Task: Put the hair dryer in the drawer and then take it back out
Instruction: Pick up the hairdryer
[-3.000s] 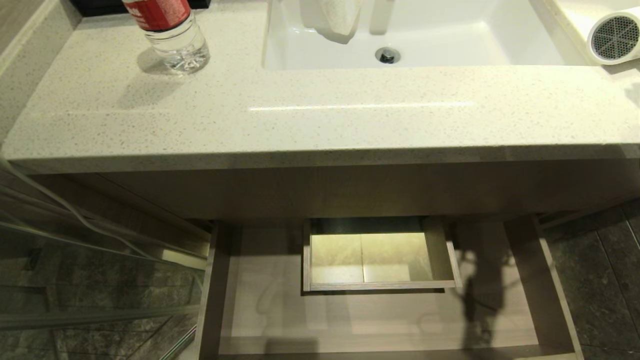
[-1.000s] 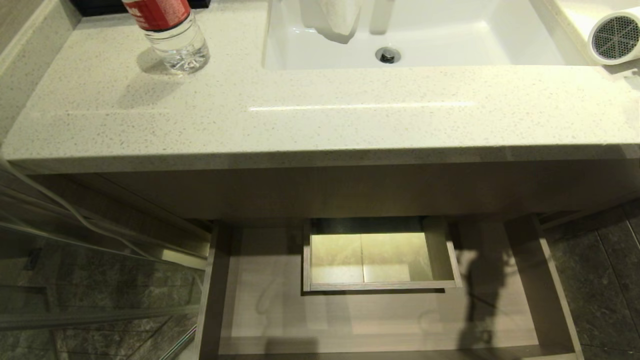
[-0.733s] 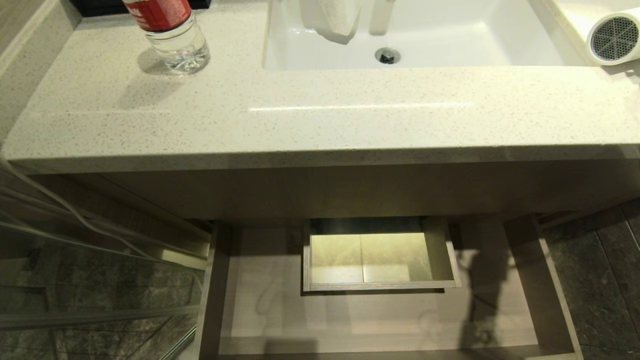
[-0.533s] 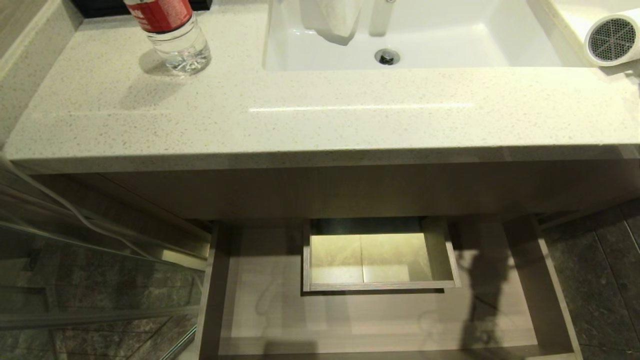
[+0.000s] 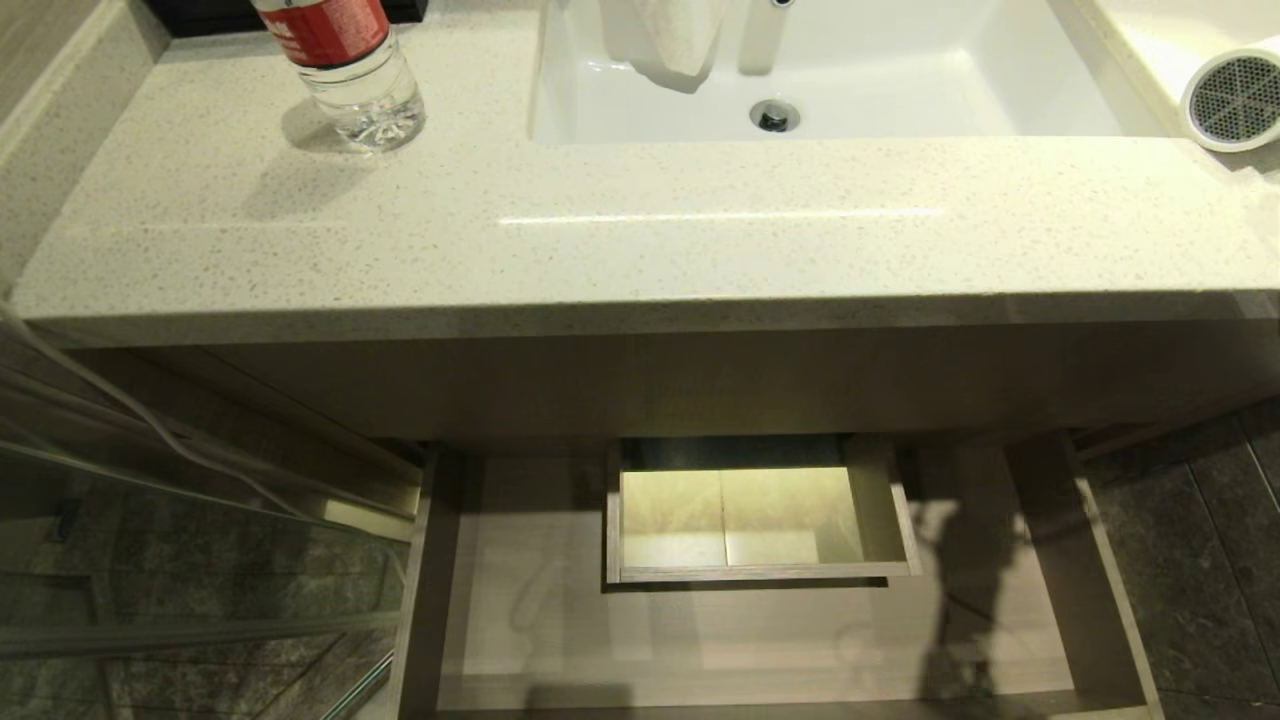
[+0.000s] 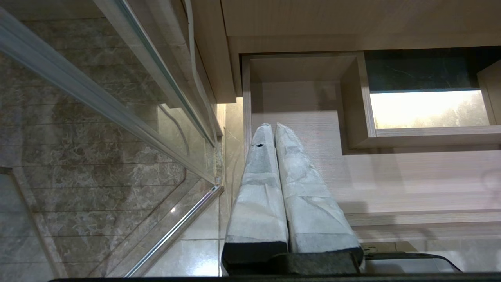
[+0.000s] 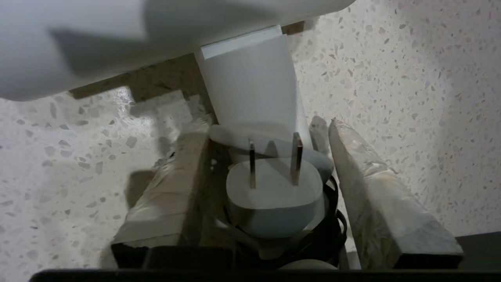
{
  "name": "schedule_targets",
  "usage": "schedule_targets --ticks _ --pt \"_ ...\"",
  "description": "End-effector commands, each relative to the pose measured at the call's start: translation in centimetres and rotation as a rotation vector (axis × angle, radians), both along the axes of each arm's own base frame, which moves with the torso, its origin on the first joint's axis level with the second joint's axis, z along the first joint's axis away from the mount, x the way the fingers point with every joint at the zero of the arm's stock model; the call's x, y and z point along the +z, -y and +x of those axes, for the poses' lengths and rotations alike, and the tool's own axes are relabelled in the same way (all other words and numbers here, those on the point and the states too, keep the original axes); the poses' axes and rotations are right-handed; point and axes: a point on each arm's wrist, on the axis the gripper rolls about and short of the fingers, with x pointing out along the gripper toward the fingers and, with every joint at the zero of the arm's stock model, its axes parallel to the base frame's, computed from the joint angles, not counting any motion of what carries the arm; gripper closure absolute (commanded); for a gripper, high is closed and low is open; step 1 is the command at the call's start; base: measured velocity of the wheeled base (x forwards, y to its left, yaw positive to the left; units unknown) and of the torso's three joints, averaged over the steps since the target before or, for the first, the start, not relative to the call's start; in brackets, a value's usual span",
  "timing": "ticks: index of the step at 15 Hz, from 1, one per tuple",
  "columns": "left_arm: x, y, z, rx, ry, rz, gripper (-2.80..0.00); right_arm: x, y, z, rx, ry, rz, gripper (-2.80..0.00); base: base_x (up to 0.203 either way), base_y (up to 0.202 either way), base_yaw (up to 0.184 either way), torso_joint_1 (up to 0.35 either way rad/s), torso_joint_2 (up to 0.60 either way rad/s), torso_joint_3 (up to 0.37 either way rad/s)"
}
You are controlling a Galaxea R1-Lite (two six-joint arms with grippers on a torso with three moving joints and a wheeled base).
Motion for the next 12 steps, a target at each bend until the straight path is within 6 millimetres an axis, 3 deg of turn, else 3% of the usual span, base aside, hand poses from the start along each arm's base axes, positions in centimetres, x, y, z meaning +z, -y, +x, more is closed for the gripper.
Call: schedule_targets --ticks 1,6,12 --pt "0.0 0.0 0.0 0.002 -0.001 0.000 0.00 -0.4 -0.2 0.3 0.012 -0.022 0.009 0.00 0.000 0.000 0.000 0.000 0.00 0.000" --pt "0.0 0.0 0.0 0.001 -0.001 0.000 0.00 0.2 -0.7 -0.1 0.027 0.004 -0.002 0.00 0.000 0.000 0.000 0.000 0.00 0.000" --pt "0.0 0.0 0.0 0.001 0.000 0.000 0.00 2.1 -2.5 -4.0 0.033 0.046 -0.030 0.00 0.000 0.000 0.000 0.000 0.00 0.000"
